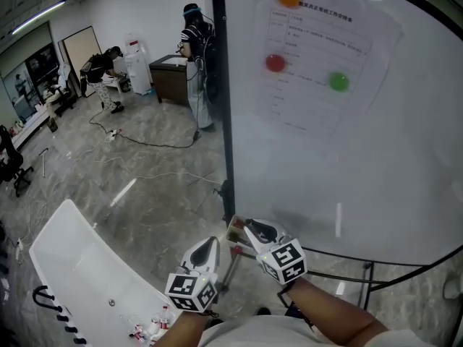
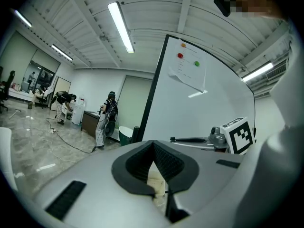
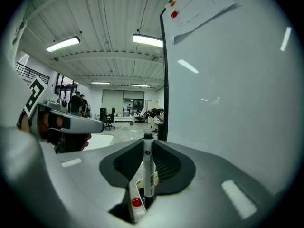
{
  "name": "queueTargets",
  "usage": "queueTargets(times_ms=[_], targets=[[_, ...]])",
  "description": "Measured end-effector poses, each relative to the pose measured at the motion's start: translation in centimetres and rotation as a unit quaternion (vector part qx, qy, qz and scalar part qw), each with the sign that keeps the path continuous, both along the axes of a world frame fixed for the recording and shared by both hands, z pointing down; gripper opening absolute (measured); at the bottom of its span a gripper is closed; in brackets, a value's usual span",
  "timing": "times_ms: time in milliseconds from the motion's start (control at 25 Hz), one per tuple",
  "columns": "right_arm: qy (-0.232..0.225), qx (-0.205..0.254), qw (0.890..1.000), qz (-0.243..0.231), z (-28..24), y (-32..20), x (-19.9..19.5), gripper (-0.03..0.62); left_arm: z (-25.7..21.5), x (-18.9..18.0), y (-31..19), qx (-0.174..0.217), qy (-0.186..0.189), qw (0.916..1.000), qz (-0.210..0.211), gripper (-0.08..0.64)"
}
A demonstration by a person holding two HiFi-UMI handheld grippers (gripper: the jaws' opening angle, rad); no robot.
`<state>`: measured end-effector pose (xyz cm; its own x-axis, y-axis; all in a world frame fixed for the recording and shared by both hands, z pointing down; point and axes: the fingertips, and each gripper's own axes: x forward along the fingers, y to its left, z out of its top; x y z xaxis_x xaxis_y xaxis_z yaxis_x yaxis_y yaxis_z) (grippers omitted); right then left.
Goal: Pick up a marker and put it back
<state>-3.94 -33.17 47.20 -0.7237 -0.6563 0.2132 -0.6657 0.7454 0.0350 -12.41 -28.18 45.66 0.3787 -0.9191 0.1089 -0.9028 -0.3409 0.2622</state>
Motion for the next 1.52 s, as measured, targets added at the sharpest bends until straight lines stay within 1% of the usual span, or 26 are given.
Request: queueTargets(times_ms=[240,560,760,880,1080,1240,1360,1520], targets=[[0.045,-0.015,0.998,-0.039,2.1,-0.6,-1.3,0.066,0.7,-0.8,0.3,-0.008,0.004,0.9999,-0.010,0.005],[0.113,-0.044,0.987,-0.103,6.6,-1.5,-4.3,0.066,1.9,-2.6,0.6,-0.020,0.013,0.9991,-0.035,0.005],[0.186,-0.072,0.971,-0.130,11.1,-1.7,-5.6,0.066,3.0,-4.0,1.0,-0.029,0.020,0.9978,-0.056,0.005],[0.218,-0.088,0.962,-0.137,13.6,-1.9,-5.9,0.066,3.8,-4.8,1.4,-0.038,0.024,0.9967,-0.068,0.005],[0.272,-0.078,0.947,-0.155,16.9,-1.8,-6.5,0.066,5.2,-5.6,2.1,-0.051,0.030,0.9948,-0.083,0.005],[0.308,-0.047,0.935,-0.167,17.9,-1.4,-7.6,0.066,6.0,-6.0,2.5,-0.059,0.035,0.9935,-0.091,0.005],[0.313,-0.044,0.935,-0.162,18.2,-1.4,-7.7,0.069,6.5,-5.9,2.7,-0.063,0.037,0.9931,-0.092,0.005],[0.296,-0.047,0.942,-0.153,17.9,-1.3,-7.5,0.081,6.6,-5.7,3.0,-0.065,0.037,0.9932,-0.089,0.005]])
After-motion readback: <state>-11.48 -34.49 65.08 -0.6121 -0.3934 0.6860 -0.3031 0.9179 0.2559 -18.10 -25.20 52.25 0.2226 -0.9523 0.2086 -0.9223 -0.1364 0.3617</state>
